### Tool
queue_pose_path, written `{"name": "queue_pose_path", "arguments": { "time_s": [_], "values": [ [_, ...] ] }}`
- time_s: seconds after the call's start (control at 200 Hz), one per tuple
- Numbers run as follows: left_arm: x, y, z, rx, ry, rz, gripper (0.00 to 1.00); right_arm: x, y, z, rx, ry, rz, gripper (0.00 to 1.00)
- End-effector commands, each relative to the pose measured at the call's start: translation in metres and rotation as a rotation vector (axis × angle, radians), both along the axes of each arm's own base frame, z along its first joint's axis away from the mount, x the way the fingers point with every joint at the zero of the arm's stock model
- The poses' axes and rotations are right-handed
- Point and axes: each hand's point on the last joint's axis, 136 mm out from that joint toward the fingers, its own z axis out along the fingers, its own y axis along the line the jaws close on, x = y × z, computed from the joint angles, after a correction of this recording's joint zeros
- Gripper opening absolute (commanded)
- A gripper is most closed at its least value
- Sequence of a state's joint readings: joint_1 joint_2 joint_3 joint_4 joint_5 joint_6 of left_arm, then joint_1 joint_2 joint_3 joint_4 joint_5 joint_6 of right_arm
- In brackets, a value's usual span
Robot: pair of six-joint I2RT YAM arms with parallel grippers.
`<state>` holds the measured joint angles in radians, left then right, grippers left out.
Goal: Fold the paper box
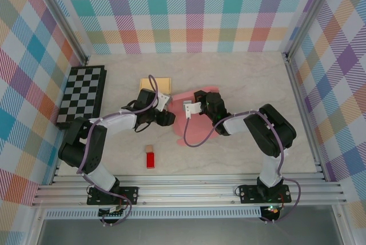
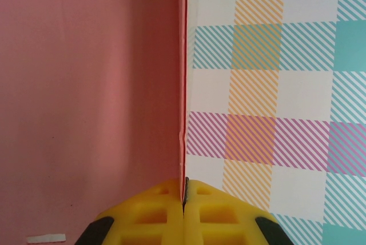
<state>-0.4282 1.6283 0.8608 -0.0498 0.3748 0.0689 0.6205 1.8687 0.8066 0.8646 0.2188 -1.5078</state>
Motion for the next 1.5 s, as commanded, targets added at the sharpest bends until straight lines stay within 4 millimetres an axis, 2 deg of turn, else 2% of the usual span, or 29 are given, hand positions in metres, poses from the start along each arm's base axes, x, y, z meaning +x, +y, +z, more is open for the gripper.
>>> {"name": "queue_pose_path", "arguments": {
  "time_s": [0.0,0.23,0.34,0.4,0.47,0.55,0.62,0.705,0.77,0.905,1.069,1.199,1.494],
  "values": [
    [-0.004,-0.001,0.004,-0.001,0.001,-0.004,0.38,-0.01,-0.002,-0.022,-0.041,0.076,0.021,0.0],
    [0.001,-0.002,0.004,0.014,0.009,-0.001,0.33,-0.012,-0.004,-0.022,-0.04,0.079,0.017,0.0],
    [0.005,0.007,0.014,0.032,-0.019,0.056,0.49,-0.012,-0.004,-0.023,-0.045,0.08,0.017,0.0],
    [0.008,0.018,0.022,0.05,-0.029,0.136,0.53,-0.012,-0.004,-0.023,-0.045,0.083,0.018,0.0],
    [0.003,0.024,0.035,0.023,-0.037,0.195,0.54,-0.012,-0.004,-0.023,-0.044,0.082,0.017,0.0],
    [-0.005,0.038,0.051,0.005,-0.07,0.26,0.59,-0.012,-0.003,-0.023,-0.044,0.078,0.02,0.0],
    [-0.008,0.061,0.057,0.013,-0.098,0.364,0.68,-0.011,-0.003,-0.022,-0.042,0.076,0.021,0.0],
    [-0.001,0.094,0.051,-0.028,-0.03,0.497,0.71,-0.011,-0.002,-0.022,-0.041,0.077,0.024,0.0],
    [0.005,0.105,0.037,-0.026,0.041,0.524,0.67,-0.011,-0.001,-0.021,-0.038,0.076,0.026,0.0],
    [0.011,0.084,0.019,-0.069,0.116,0.435,0.64,-0.012,-0.002,-0.021,-0.038,0.076,0.025,0.0],
    [0.016,0.055,0.021,-0.12,0.082,0.321,0.64,-0.013,-0.004,-0.022,-0.04,0.079,0.022,0.0],
    [0.014,0.033,0.02,-0.091,0.058,0.24,0.64,-0.013,-0.003,-0.02,-0.038,0.072,0.024,0.0],
    [0.02,0.027,0.01,-0.076,0.067,0.219,0.64,-0.013,-0.007,-0.03,-0.103,0.028,0.029,0.0]
  ]
}}
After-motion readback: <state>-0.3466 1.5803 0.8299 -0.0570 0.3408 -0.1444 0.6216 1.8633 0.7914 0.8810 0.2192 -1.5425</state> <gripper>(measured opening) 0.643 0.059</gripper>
